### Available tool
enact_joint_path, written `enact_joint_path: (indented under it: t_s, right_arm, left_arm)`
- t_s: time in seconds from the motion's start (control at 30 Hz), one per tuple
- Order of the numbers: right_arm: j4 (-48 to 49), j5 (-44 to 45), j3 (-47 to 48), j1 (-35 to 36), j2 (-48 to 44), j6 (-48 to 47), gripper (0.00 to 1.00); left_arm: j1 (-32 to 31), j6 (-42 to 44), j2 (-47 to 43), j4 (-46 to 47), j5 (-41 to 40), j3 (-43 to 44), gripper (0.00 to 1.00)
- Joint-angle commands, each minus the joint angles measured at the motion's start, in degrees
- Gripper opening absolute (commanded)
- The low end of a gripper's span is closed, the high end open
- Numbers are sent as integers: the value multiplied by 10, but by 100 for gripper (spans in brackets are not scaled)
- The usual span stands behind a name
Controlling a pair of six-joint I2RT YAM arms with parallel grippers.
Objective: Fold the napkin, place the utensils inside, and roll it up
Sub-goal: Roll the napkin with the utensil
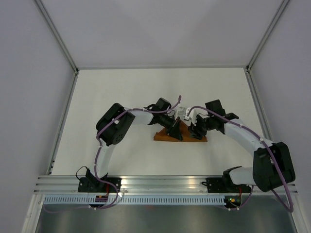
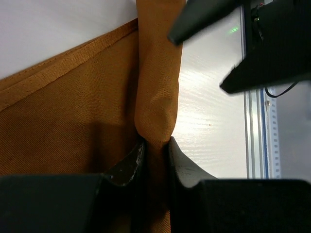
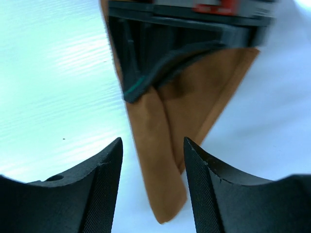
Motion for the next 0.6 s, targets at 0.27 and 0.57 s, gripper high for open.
enact_joint_path:
  t_s: [0.27,0.57]
  right_arm:
    - [232,162,-164,160,-84,7,62]
    - [314,229,-204,204,-66,6,63]
  left_arm:
    - [5,-33,52,-82,-101,12,2]
    - [5,-33,53,-91,-96,19,2]
